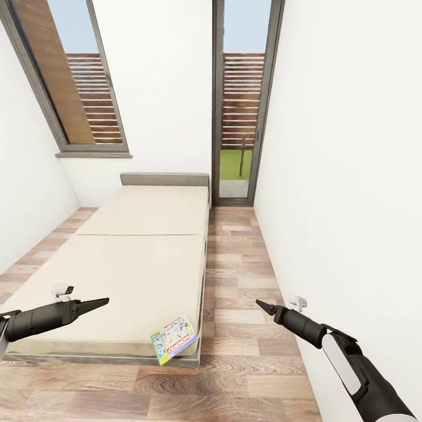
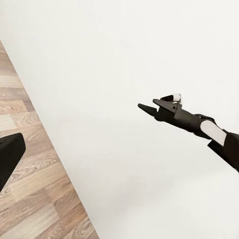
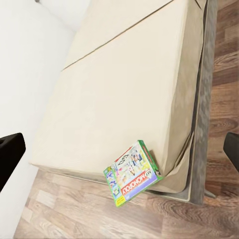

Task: Put all the toys in the child's room - the three board games (two on the bed and one on the table), the two jigsaw puzzles on the table, and the tennis ball on the table - inside the toy box on the table in the child's room.

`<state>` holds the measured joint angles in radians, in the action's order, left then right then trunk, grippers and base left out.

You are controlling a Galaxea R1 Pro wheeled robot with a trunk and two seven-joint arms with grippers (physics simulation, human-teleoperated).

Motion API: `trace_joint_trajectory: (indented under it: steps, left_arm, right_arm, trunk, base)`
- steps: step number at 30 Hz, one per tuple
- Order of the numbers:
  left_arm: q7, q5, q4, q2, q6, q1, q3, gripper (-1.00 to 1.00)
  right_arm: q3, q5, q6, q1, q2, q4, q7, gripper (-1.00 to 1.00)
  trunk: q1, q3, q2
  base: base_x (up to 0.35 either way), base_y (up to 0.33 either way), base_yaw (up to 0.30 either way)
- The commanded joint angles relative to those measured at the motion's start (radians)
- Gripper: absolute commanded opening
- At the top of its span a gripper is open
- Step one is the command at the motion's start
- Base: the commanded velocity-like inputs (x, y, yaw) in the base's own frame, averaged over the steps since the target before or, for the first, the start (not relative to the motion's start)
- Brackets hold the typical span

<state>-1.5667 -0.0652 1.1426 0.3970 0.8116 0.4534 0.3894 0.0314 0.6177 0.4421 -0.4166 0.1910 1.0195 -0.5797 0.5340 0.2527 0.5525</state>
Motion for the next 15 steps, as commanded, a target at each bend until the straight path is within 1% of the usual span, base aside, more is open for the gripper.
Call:
trace_joint_trajectory:
  steps: [1, 7, 15]
  left_arm:
    - [-0.004, 0.001, 0.000, 0.000, 0.011, 0.001, 0.000, 1.00]
    - [-0.004, 0.001, 0.000, -0.001, 0.011, 0.001, 0.000, 1.00]
    - [-0.004, 0.002, 0.000, -0.007, 0.020, 0.001, -0.003, 1.00]
  right_arm:
    - [0.001, 0.010, 0.007, -0.001, 0.001, 0.001, 0.002, 1.00]
    - [0.002, 0.010, 0.008, -0.001, 0.001, 0.001, 0.002, 1.00]
    - [0.000, 0.013, 0.007, -0.001, 0.001, 0.001, 0.001, 1.00]
  trunk:
    - [0.000, 0.002, 0.001]
    - [0.000, 0.002, 0.001]
    - [0.031, 0.027, 0.057]
  base:
    - [0.000, 0.000, 0.000]
    - [0.000, 0.000, 0.000]
    - [0.000, 0.000, 0.000]
